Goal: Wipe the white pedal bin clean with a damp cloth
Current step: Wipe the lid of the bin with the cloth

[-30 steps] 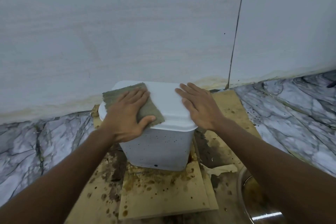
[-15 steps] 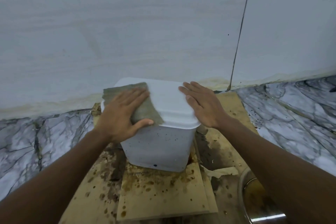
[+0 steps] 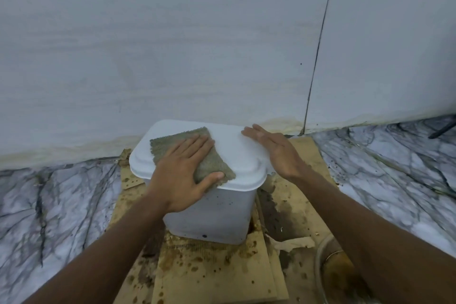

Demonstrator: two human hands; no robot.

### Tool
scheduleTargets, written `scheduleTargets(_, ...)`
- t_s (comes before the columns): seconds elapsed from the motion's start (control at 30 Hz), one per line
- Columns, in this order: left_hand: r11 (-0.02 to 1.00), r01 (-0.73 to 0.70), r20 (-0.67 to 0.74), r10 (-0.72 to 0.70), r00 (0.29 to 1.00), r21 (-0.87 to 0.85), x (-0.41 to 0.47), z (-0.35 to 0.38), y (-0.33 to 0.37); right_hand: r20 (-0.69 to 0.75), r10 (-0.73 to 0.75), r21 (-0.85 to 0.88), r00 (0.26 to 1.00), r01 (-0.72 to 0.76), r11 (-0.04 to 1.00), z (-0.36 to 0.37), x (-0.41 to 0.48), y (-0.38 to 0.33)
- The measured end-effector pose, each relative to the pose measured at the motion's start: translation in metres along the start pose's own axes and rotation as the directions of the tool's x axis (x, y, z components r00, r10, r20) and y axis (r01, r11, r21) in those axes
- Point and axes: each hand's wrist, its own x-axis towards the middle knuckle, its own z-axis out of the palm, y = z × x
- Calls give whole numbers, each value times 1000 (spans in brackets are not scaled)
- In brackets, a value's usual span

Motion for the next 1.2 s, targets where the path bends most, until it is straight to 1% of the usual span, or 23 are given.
scheduleTargets(0.07,1000,25,9,-25,1000,2,-3,-1,0,-9,-10,37,1000,10,999,0,-2,-3)
scheduleTargets(0.1,999,33,11,-33,999,7,-3,-1,4,3,-17,8,1000,17,1000,0,-4,-3)
scheduleTargets(0.13,999,38,14,-39,999,16,-1,-1,9,18,-17,-60,1000,18,998,-1,-5,-2)
scheduleTargets(0.17,999,43,18,-44,999,30,2,-2,17,32,-21,-169,999,26,985,-2,-5,-1)
scheduleTargets(0.23,998,44,32,-46,998,54,9,-2,37,73,-51,-368,996,74,927,-4,-5,4)
scheduleTargets(0.27,997,38,47,-41,998,64,13,-1,48,90,-68,-420,994,100,902,-5,-4,6)
scheduleTargets(0.33,996,27,72,-34,997,86,24,4,72,101,-82,-444,991,119,888,-6,-3,8)
scheduleTargets(0.43,995,41,91,-49,995,92,39,13,95,73,-76,-402,994,99,910,-7,-2,11)
scheduleTargets(0.5,997,14,98,-21,995,73,41,12,86,44,-89,-400,995,99,911,-5,-1,12)
scheduleTargets(0.57,998,-24,116,18,993,53,34,5,61,42,-144,-494,989,146,857,-1,-3,12)
scheduleTargets(0.6,999,-14,117,10,993,36,28,0,44,49,-175,-537,983,174,826,2,-4,11)
scheduleTargets(0.7,993,113,70,-111,991,-26,8,-12,-6,81,-212,-646,974,214,733,8,-7,3)
scheduleTargets(0.77,983,181,29,-180,983,-42,-2,-18,-24,130,-175,-737,976,213,641,15,-8,-9)
scheduleTargets(0.83,978,203,28,-202,979,-53,-7,-21,-29,183,-139,-808,973,229,543,29,-12,-19)
scheduleTargets(0.97,973,207,34,-205,978,-100,-11,-23,-28,263,-199,-844,944,325,426,59,-26,-19)
scheduleTargets(1.03,974,204,13,-204,979,-93,-11,-23,-32,259,-222,-854,940,330,402,62,-26,-12)
scheduleTargets(1.13,981,183,-33,-185,982,-66,-9,-19,-35,255,-282,-841,925,356,407,51,-12,-3)
scheduleTargets(1.2,986,164,-78,-166,983,-26,-2,-14,-35,252,-277,-831,927,354,429,38,3,1)
